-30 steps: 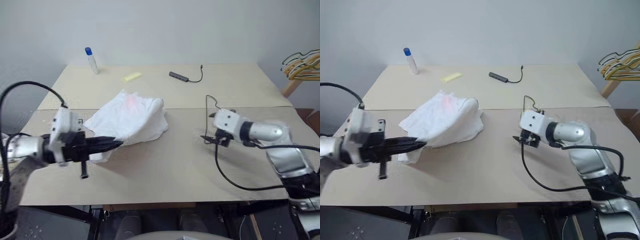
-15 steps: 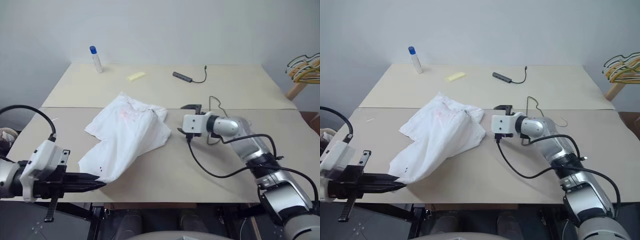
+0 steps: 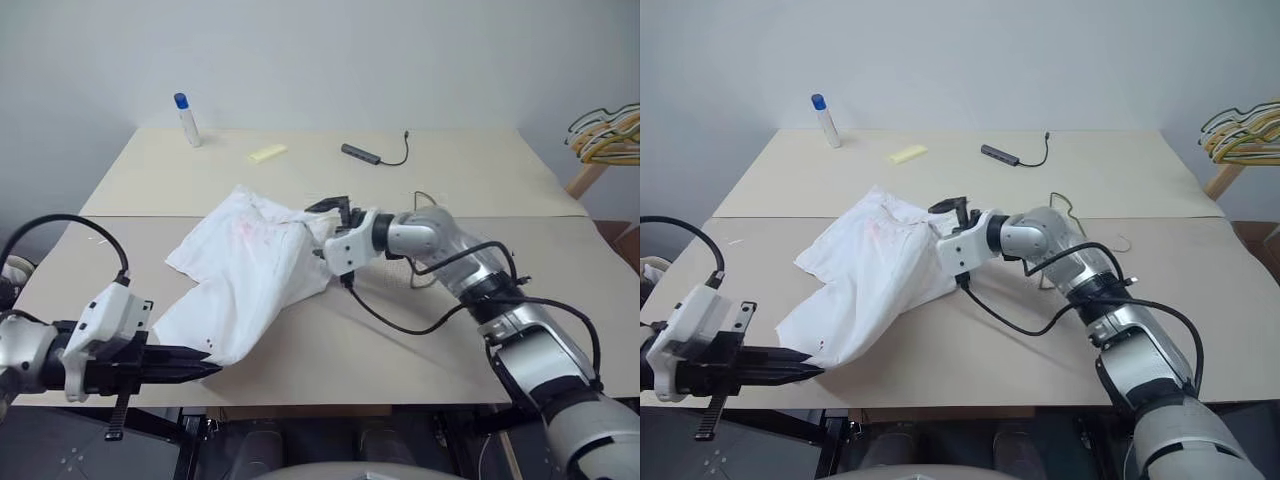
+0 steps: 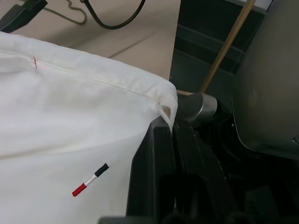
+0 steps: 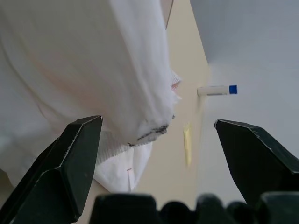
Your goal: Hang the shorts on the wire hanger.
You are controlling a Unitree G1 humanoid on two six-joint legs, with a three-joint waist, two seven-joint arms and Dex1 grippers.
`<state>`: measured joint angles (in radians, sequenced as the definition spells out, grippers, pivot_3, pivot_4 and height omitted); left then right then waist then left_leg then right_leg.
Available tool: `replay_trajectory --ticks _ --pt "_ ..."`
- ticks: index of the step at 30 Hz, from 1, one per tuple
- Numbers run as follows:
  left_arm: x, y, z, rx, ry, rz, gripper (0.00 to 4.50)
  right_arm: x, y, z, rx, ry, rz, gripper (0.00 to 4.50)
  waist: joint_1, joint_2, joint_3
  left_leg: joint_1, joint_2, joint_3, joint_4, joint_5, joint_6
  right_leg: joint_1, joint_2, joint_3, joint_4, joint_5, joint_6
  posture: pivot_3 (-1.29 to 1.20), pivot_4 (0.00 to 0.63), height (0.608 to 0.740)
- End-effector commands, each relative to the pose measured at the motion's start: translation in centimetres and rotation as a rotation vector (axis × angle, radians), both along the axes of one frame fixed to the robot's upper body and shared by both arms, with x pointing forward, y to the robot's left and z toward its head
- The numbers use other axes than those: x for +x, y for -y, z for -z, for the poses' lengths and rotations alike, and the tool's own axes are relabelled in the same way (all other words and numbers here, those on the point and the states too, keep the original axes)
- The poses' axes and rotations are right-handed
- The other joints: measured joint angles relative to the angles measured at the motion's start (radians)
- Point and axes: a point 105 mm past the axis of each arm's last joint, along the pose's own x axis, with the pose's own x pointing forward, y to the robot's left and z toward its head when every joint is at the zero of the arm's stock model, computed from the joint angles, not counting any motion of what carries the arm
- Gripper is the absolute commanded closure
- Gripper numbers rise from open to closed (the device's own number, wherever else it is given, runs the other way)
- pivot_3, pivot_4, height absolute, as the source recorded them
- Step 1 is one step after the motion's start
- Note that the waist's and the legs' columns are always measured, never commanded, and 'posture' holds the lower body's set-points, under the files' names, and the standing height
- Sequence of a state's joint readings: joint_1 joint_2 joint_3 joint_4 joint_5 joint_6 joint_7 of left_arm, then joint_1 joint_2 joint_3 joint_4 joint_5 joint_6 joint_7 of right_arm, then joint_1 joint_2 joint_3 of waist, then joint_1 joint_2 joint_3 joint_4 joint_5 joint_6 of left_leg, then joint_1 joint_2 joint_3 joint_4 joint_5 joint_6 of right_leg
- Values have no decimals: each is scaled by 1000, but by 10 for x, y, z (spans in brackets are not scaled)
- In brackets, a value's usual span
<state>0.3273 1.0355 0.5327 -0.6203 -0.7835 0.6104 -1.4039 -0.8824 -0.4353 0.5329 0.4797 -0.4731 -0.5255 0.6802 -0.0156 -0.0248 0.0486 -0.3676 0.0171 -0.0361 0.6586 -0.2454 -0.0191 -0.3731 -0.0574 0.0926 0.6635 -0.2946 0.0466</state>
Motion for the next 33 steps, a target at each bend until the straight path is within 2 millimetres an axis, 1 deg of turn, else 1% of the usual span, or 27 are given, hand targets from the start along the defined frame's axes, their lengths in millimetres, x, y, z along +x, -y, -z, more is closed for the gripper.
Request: replay_trajectory --ticks 1,3,6,7,16,17,19,22,24,26,28,29,31,33 --pt "-3 4 -4 16 31 38 4444 6 -14 -20 40 69 -24 0 0 0 0 0 0 0 0 0 0 0 0 0 0 0 0 115 0 740" --pt "-3 4 -3 18 29 40 4444 9 -18 -21 46 74 -22 0 -1 0 0 0 0 0 0 0 0 0 0 0 1 0 0 116 0 740" --pt "-3 5 -3 12 29 37 4500 11 -18 -19 34 73 -24 623 0 0 0 0 0 -1 0 0 0 0 0 0 1 0 -1 119 0 740" --pt "-4 5 -2 13 29 37 4500 12 -18 -18 32 73 -26 917 1 0 0 0 0 -1 0 0 0 0 0 0 1 0 -1 119 0 740" --pt "-3 3 4 20 18 28 4500 13 -20 -14 29 78 -48 4096 -1 0 0 0 0 -2 0 0 0 0 0 -1 1 0 -1 115 0 740" --pt "-2 3 5 21 18 26 4500 13 -20 -14 25 79 -49 4376 -1 0 0 0 0 -2 0 0 0 0 0 -1 1 0 -1 113 0 740" --pt "1 1 8 30 26 10 4500 17 -16 -14 10 90 -27 4446 -2 0 0 0 0 -2 0 0 0 0 0 -1 1 0 -1 108 0 740" --pt "12 -5 13 63 68 -42 4500 29 4 -22 -26 128 45 4446 0 1 0 0 0 -2 0 0 0 0 0 -1 1 0 -1 102 0 740" --pt "17 -7 12 67 91 -57 4500 34 29 -33 -54 155 100 4446 5 1 1 0 -1 -2 0 0 0 0 0 -2 1 0 -1 99 0 740" --pt "20 -10 10 66 99 -58 4500 29 54 -41 -83 146 135 4446 10 1 1 -2 -1 -3 0 0 0 0 -1 -3 0 0 -1 92 0 740" --pt "22 -12 8 68 100 -58 4500 15 76 -41 -133 118 149 4446 12 0 1 -2 -1 -4 0 0 0 -1 -1 -3 0 -1 -1 84 0 740" --pt "22 -13 7 69 100 -58 4500 5 83 -39 -158 99 153 4446 11 1 1 -2 -1 -4 0 0 0 0 -1 -3 -1 -1 -1 81 0 740" --pt "22 -16 7 76 97 -55 4500 -21 95 -27 -223 18 146 4446 8 0 1 -2 -1 -3 0 -1 0 0 -1 -3 0 -1 0 75 0 740" --pt "22 -17 5 75 88 -43 4500 -50 101 -11 -277 -95 124 4446 7 0 1 -2 0 -3 0 -1 0 0 -1 -3 0 -1 -1 63 0 740"
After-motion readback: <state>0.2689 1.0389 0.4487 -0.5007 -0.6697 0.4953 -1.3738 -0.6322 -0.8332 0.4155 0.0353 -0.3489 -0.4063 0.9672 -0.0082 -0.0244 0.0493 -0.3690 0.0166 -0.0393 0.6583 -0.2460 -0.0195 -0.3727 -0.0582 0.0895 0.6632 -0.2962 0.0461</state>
